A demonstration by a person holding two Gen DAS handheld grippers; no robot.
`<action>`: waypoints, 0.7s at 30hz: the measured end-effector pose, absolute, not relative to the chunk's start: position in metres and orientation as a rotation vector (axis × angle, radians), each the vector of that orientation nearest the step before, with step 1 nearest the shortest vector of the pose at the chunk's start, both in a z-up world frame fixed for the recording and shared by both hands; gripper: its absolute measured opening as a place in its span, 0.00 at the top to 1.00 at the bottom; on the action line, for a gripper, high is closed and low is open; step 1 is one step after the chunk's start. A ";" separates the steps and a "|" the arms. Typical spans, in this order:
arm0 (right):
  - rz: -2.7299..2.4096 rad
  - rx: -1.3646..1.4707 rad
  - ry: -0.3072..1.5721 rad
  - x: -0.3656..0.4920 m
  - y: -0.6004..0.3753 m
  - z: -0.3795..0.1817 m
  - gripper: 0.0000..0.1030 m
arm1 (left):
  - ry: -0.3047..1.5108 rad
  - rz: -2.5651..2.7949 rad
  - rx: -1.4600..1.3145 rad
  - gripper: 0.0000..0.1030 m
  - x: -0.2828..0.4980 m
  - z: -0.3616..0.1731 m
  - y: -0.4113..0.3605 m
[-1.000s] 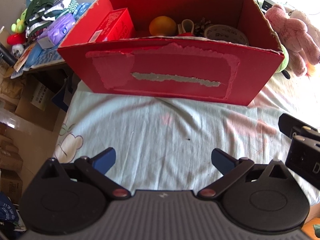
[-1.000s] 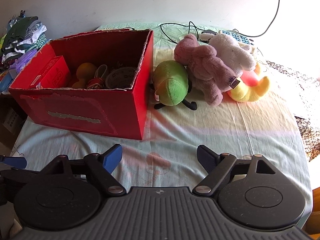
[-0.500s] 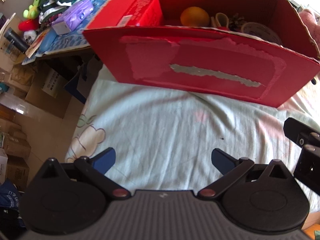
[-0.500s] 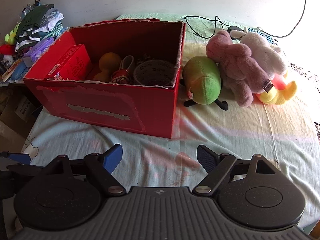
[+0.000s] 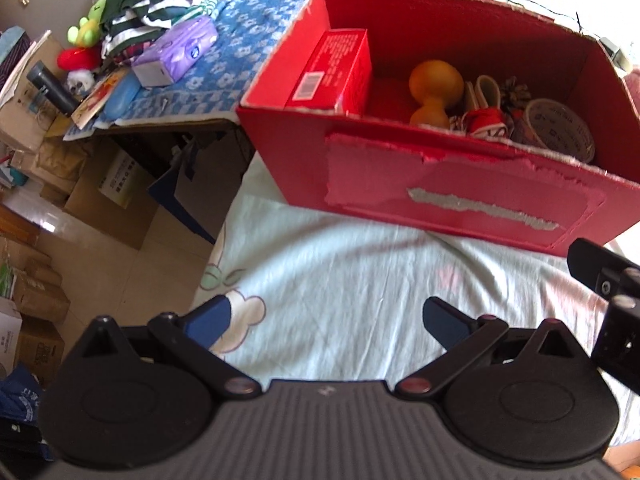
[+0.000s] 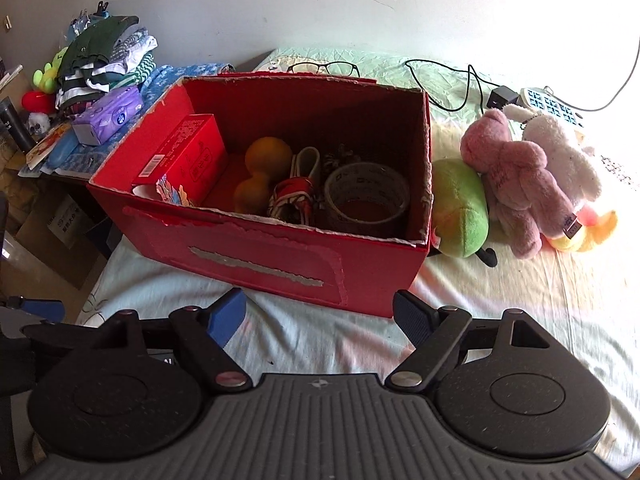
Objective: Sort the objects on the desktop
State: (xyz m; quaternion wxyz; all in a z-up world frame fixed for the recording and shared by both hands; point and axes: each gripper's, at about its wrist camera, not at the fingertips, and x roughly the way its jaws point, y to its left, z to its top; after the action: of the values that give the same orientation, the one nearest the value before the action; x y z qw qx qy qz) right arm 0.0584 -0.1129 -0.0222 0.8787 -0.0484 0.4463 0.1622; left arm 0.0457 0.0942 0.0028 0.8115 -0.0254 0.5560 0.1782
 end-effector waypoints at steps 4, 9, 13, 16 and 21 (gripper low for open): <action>0.348 -0.082 0.884 0.063 -0.110 -0.001 0.21 | 1.144 0.339 -0.044 0.01 0.055 0.020 0.095; 0.335 -0.065 0.821 0.076 -0.109 0.025 0.21 | 1.064 0.302 -0.017 0.01 0.074 0.047 0.092; 0.309 -0.034 0.798 0.092 -0.112 0.037 0.21 | 1.035 0.261 -0.004 0.01 0.095 0.064 0.091; 0.285 -0.012 0.788 0.105 -0.113 0.042 0.24 | 1.017 0.232 0.011 0.01 0.110 0.072 0.089; 0.242 0.037 0.798 0.123 -0.117 0.046 0.24 | 1.002 0.168 0.032 0.01 0.132 0.080 0.085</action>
State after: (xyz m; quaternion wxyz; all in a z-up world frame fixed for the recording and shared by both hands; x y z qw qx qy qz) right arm 0.1229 -0.1165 0.0460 0.9143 0.0181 0.3873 0.1175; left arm 0.1324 0.0850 0.0798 0.8737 0.0151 0.4796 0.0803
